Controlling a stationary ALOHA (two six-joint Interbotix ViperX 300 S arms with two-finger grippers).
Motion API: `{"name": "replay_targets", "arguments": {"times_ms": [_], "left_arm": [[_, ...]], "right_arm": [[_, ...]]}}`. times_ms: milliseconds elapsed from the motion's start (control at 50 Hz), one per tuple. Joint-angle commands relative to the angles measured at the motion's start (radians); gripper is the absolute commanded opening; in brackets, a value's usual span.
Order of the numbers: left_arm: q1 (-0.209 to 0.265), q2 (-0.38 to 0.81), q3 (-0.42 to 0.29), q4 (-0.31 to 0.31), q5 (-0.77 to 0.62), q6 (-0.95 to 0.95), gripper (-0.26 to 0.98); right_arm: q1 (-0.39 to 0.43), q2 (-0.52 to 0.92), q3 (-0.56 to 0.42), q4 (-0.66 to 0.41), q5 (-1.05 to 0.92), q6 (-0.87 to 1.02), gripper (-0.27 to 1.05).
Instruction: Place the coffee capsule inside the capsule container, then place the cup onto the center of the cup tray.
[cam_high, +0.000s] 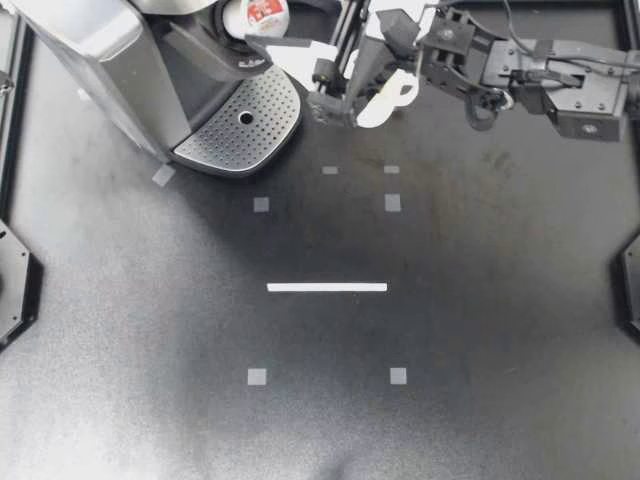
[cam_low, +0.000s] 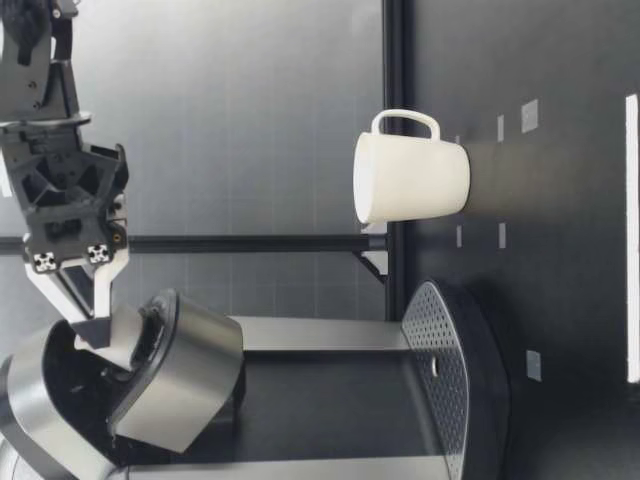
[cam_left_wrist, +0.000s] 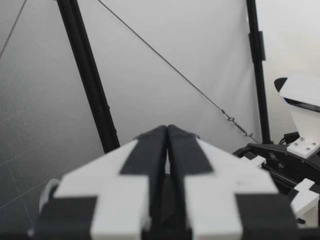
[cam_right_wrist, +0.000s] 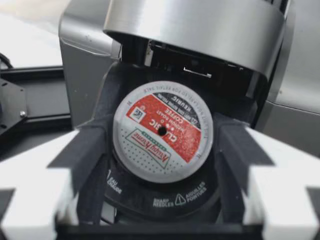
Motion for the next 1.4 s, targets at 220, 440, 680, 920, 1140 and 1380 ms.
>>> {"name": "replay_targets", "arguments": {"times_ms": [220, 440, 680, 920, 1140, 1380], "left_arm": [[0.0, -0.002, -0.006, 0.005, 0.003, 0.002, 0.13], [0.0, -0.002, -0.006, 0.005, 0.003, 0.003, 0.13], [0.0, -0.009, 0.003, 0.005, 0.003, 0.002, 0.13], [0.0, -0.017, 0.006, 0.005, 0.003, -0.002, 0.13], [0.0, -0.017, 0.008, 0.005, 0.003, -0.002, 0.13], [0.0, -0.018, 0.046, 0.014, 0.184, -0.005, 0.13]], "right_arm": [[-0.011, 0.017, -0.06, -0.009, -0.002, -0.008, 0.73], [-0.011, 0.012, -0.06, -0.012, -0.003, -0.008, 0.79], [-0.006, 0.011, -0.057, -0.012, -0.006, -0.009, 0.8], [0.009, 0.006, -0.057, -0.009, -0.009, 0.0, 0.84], [0.015, 0.005, -0.052, -0.009, -0.029, -0.003, 0.84], [0.023, -0.046, -0.002, -0.008, -0.046, 0.0, 0.84]]}}
